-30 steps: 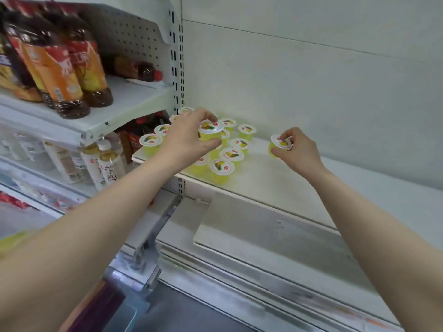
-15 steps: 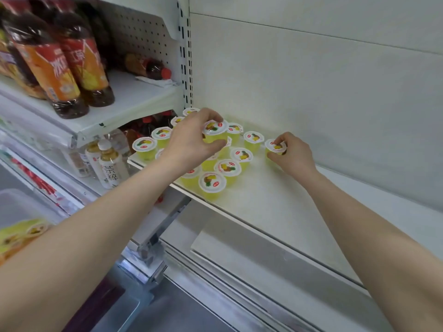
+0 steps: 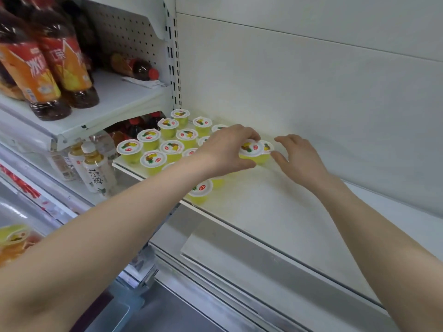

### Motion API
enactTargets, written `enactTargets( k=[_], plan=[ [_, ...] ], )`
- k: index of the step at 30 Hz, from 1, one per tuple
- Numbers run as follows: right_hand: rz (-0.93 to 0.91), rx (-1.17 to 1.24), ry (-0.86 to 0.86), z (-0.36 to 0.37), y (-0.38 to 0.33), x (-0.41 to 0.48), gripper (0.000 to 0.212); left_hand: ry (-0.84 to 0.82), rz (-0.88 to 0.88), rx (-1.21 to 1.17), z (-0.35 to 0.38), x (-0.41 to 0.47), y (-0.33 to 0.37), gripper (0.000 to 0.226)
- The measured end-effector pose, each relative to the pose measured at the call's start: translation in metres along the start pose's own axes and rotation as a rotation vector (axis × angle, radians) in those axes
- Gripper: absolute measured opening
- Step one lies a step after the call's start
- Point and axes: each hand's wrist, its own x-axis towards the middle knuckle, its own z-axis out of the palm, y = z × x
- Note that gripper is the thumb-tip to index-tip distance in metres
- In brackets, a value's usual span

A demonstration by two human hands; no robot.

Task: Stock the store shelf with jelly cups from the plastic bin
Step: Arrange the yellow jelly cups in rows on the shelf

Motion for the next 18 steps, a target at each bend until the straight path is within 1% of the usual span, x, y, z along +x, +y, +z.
enactTargets(
  k=[5,9,18],
  plan=[
    [0.061,-0.086,0.01,-0.004,0.011,-0.009,0.043,-0.163,0.082,0.194,0.026,0.012,0.004,0.056],
    [0.08,-0.078,0.022,-0.003,0.016,-0.014,0.043,-0.181,0.108,0.229,0.037,0.016,0.002,0.055],
    [0.087,-0.07,0.066,-0.007,0.014,-0.015,0.044,-0.219,0.09,0.255,0.047,0.021,-0.004,0.059]
  ],
)
